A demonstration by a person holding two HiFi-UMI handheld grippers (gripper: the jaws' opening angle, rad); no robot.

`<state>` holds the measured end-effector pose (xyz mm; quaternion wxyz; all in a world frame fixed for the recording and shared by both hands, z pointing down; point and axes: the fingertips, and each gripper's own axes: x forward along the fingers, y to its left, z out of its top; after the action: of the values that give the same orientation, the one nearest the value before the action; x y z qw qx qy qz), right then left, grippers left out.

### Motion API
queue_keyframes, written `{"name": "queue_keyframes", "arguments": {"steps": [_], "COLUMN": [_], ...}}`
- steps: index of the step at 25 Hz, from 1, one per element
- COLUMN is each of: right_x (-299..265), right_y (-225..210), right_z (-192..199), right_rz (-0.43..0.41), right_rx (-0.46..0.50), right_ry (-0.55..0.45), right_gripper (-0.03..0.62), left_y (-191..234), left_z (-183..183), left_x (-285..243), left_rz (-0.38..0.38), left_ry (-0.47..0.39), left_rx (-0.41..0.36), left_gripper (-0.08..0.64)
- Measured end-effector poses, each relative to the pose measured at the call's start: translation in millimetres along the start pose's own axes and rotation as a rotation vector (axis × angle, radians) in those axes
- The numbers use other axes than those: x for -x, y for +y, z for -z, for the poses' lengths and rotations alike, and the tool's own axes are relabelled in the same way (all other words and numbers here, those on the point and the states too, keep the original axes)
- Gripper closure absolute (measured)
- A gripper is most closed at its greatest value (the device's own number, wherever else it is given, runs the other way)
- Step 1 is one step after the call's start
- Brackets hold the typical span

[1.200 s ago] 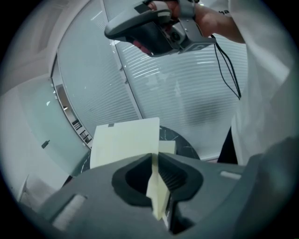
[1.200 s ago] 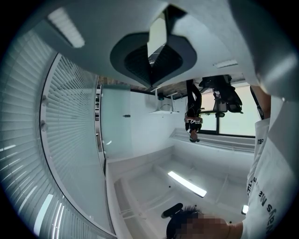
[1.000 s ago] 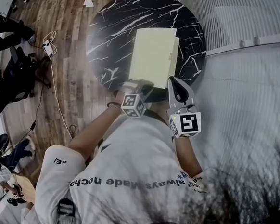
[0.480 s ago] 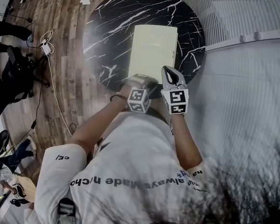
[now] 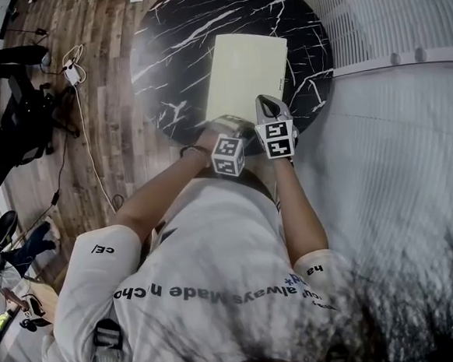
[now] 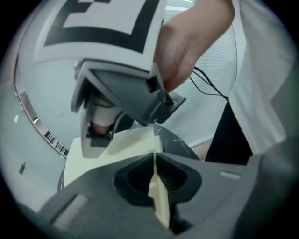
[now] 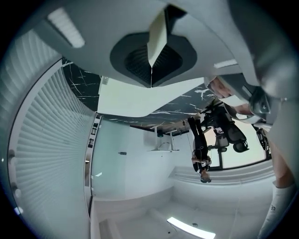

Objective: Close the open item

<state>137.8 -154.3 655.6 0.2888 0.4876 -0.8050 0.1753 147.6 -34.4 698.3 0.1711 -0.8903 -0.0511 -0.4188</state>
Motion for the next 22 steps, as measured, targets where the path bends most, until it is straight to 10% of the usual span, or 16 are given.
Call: {"name": "queue_keyframes", "arguments": {"steps": [9, 16, 22], "right_x": [-27.3, -32.3, -36.3], "right_y": [0.3, -3.2, -4.6], "right_z": [42.5, 51.8, 56.7], "right_rz": [-0.02, -0.019, -0.025], "right_rx": [0.012, 0.004, 0.011], "right_ry": [0.118, 0.127, 0.154], "right_gripper": [0.584, 0.586, 0.588], "left_y": [6.7, 94.2, 89.8], "left_z": [6.0, 137.0, 215.6], "left_x": [5.3, 69.9, 50.6], "left_rz": [-0.003, -0.367, -0.28], "left_ry": [-0.033, -0.102, -0.04], "left_rx": [0.111, 0.887, 1.252], "left_gripper": [0.543, 0.491, 0.495]}}
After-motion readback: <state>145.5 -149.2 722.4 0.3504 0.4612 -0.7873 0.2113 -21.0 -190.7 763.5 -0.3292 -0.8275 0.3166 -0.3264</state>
